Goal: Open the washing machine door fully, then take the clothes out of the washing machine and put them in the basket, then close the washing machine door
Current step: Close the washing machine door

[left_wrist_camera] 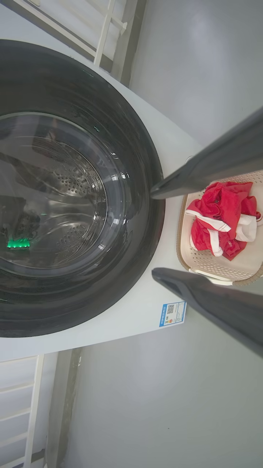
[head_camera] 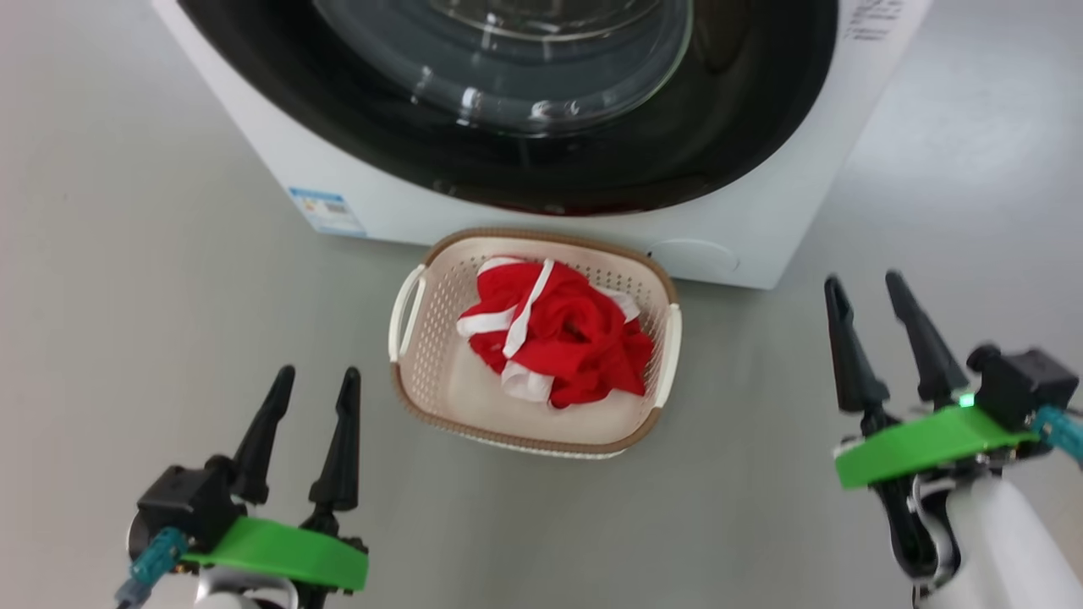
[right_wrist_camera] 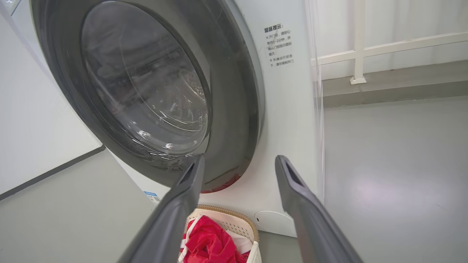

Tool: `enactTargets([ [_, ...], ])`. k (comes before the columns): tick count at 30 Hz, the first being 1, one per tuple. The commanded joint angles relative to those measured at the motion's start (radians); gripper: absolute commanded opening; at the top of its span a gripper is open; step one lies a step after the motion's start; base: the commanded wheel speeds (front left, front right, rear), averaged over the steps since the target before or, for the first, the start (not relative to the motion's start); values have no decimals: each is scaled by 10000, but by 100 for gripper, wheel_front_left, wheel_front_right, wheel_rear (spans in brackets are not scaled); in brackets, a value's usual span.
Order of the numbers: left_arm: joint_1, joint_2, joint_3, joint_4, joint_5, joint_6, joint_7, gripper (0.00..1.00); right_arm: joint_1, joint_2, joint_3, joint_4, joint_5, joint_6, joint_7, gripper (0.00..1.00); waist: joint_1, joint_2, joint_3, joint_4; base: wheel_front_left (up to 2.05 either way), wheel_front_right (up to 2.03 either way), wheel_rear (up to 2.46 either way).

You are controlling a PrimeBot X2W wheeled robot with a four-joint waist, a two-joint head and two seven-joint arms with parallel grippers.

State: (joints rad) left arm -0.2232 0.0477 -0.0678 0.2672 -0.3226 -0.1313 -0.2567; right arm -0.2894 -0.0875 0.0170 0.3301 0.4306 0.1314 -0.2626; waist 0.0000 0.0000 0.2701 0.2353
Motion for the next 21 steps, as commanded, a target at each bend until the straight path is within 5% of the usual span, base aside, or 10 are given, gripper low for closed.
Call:
enactTargets([
  [1, 156, 278, 391, -200, 145, 6, -51, 100, 247, 84, 243, -303, 19, -7, 8, 100, 0, 0, -436, -396, 0, 0, 0],
  [21, 1490, 613, 909, -251, 181, 6, -51, 100, 2251, 184, -411, -720, 78, -7, 8, 100, 0, 0, -1584, -1645, 0, 0, 0],
])
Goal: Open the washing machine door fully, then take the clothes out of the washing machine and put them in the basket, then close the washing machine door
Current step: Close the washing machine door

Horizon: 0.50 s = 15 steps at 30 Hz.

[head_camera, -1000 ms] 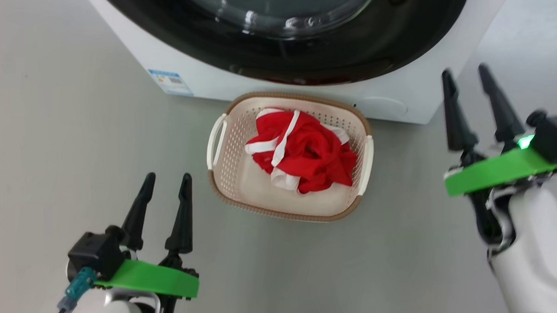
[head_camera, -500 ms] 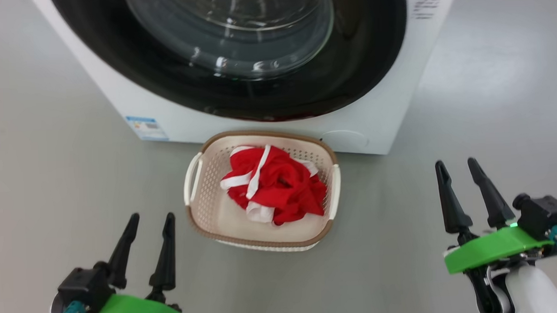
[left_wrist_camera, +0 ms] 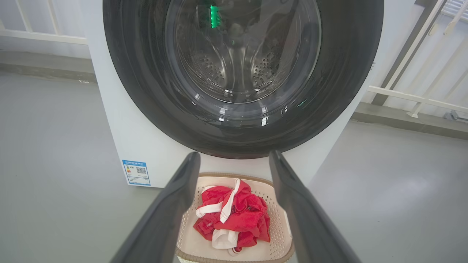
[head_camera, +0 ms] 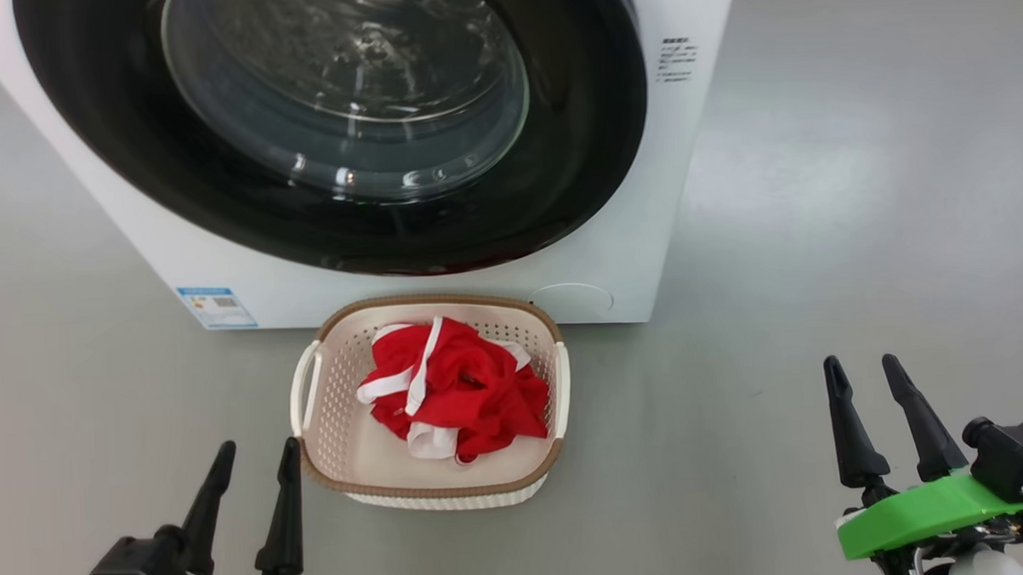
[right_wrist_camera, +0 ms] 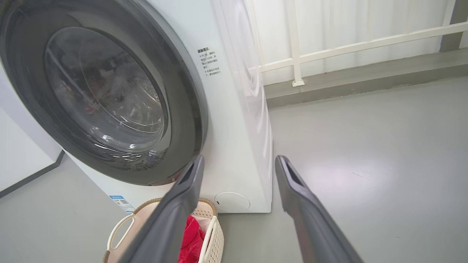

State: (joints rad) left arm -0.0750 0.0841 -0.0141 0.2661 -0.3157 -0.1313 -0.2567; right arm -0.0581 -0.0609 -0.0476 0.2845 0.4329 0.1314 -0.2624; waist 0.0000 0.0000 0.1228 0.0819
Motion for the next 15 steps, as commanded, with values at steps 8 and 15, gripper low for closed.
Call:
enactTargets([
  [8, 344, 337, 471, -540, 157, 6, -51, 100, 425, -86, 1, -381, 89, -7, 6, 100, 0, 0, -292, -384, 0, 0, 0],
  [15, 488, 381, 560, -762, 328, 6, -51, 100, 710, -74, -219, -525, 68, -7, 6, 100, 0, 0, -372, -557, 0, 0, 0],
])
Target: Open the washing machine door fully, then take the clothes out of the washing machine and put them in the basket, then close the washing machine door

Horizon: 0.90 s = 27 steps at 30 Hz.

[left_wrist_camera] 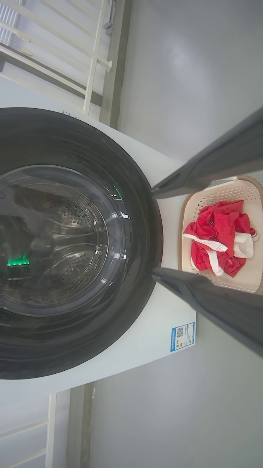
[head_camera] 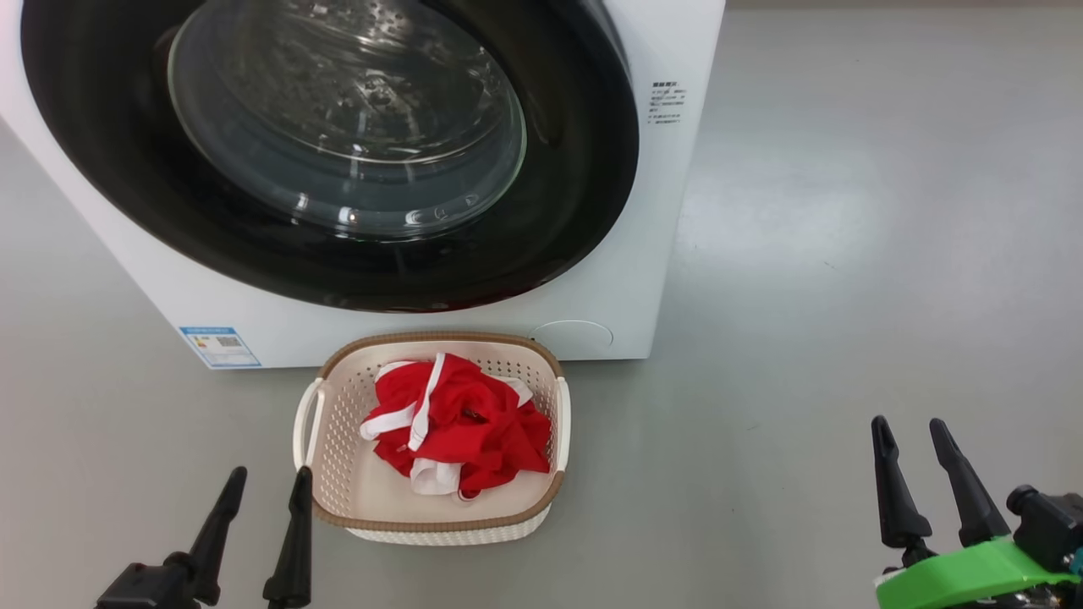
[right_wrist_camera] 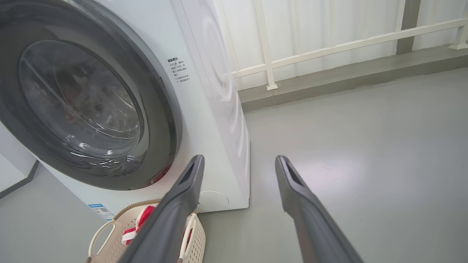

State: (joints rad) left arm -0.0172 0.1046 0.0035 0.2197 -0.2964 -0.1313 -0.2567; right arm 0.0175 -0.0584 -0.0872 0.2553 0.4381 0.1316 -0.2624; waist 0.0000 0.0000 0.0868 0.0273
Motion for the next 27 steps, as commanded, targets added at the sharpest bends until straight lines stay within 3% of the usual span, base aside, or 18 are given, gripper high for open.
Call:
enactTargets([
  [1, -74, 171, 410, -315, 151, 6, -51, 100, -11, -96, 156, -255, 12, -9, 6, 100, 0, 0, -25, -31, 0, 0, 0],
  [27, 93, 124, 514, -399, 386, 6, -51, 100, 130, 0, 32, -309, -32, -9, 6, 100, 0, 0, -208, -147, 0, 0, 0],
])
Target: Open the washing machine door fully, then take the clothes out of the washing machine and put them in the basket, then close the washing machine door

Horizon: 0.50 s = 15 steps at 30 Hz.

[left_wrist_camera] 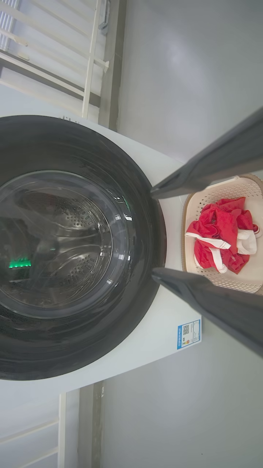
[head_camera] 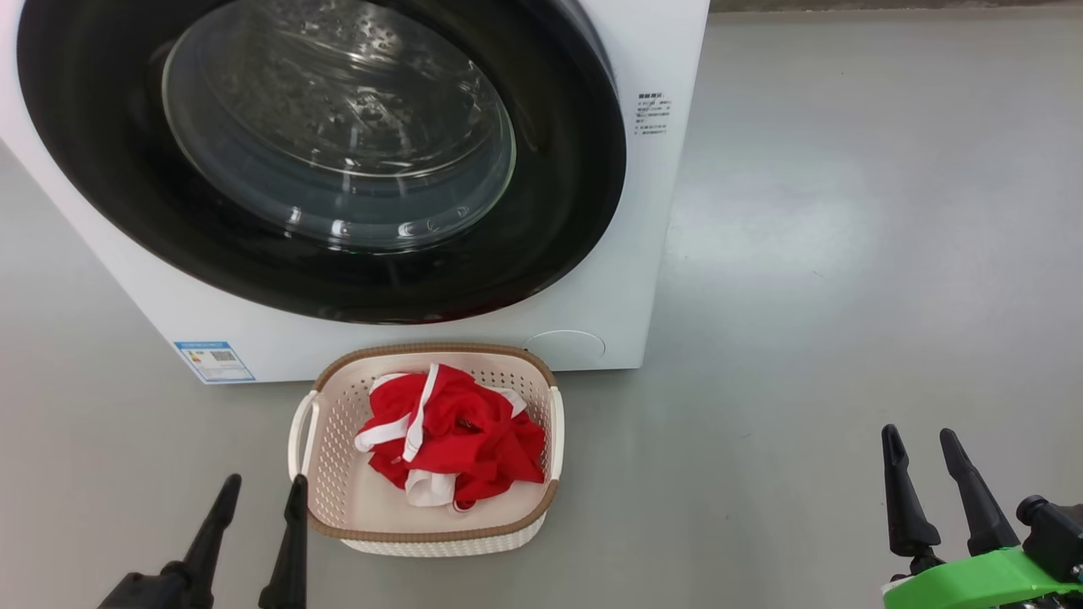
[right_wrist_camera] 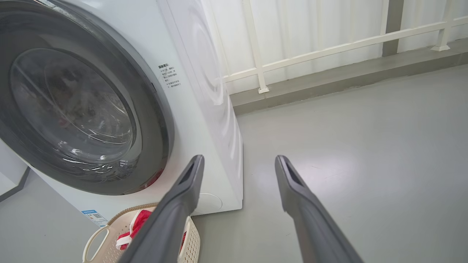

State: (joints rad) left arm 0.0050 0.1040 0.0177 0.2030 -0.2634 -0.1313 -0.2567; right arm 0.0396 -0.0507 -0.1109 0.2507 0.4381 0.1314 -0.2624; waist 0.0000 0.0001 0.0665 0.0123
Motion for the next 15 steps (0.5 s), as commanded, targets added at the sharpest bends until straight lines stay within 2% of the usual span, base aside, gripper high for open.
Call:
enactTargets([
  [1, -131, 128, 385, -262, 32, 6, -51, 100, -91, -71, 274, -261, -29, -7, 6, 100, 0, -1, -20, 7, 0, 0, 0],
  [2, -128, 121, 406, -311, -5, 6, -51, 100, -88, -66, 279, -259, -26, -7, 6, 100, 0, -1, -35, 13, 0, 0, 0],
  [3, 1, -20, 12, 54, -30, 0, 7, 0, -4, 23, 4, 113, 5, 2, 0, 0, 0, -1, -35, 11, 0, 0, 0],
  [9, 77, -264, -118, 648, -78, 0, 105, 0, -4, 260, 3, 735, 46, 2, 15, 0, 0, -1, -37, 11, 0, 0, 0],
  [15, 29, -277, -63, 626, -723, 0, 281, 0, -64, 247, 1, 685, 609, 1, 197, 0, 19, -1, -87, 5, 0, 0, 0],
])
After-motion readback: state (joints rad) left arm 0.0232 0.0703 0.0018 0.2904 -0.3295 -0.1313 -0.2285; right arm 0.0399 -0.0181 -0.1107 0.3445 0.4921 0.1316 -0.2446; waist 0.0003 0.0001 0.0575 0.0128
